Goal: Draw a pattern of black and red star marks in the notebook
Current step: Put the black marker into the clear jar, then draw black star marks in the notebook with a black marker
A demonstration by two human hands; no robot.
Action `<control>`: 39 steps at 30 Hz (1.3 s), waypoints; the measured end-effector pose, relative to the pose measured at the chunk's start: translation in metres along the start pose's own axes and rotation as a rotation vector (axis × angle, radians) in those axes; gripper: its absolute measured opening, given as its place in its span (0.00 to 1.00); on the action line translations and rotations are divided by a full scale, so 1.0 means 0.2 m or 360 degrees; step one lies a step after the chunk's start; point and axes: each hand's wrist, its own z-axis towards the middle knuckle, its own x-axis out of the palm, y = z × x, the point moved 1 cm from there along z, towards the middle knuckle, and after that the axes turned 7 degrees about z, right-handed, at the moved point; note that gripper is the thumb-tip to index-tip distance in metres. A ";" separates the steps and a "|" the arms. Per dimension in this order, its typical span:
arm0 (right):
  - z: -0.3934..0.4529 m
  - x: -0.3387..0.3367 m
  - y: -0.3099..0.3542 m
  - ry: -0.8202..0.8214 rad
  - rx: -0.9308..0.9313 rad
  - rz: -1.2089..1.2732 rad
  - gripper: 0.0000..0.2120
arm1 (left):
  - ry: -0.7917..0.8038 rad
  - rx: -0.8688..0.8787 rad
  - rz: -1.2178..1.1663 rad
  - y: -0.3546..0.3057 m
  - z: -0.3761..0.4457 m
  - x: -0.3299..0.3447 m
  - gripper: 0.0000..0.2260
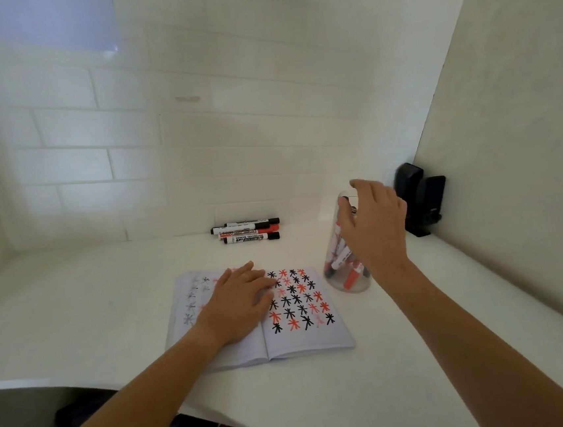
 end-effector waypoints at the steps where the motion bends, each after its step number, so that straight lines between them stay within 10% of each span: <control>1: -0.01 0.01 0.04 -0.0150 -0.0130 0.0086 0.15 | -0.0014 -0.0011 -0.0026 0.00 0.00 0.00 0.18; 5: -0.06 0.14 0.23 0.0004 -0.0490 0.0454 0.08 | -0.0065 -0.0027 -0.0069 0.01 0.02 0.00 0.17; 10: -0.09 0.58 0.29 0.0825 -0.0121 0.0529 0.14 | -0.0076 -0.0002 -0.0062 0.00 0.02 0.00 0.17; 17: -0.02 0.90 0.15 0.1184 0.0173 0.0325 0.22 | -0.0080 0.0021 -0.0055 0.01 0.02 0.01 0.18; 32: -0.09 0.84 0.17 0.0892 0.0037 0.0051 0.10 | -0.0087 0.0022 -0.0039 0.01 0.02 0.01 0.17; 39: -0.23 0.44 0.13 0.0749 0.0691 0.1350 0.06 | -0.0112 0.0048 -0.0010 0.00 0.02 -0.01 0.17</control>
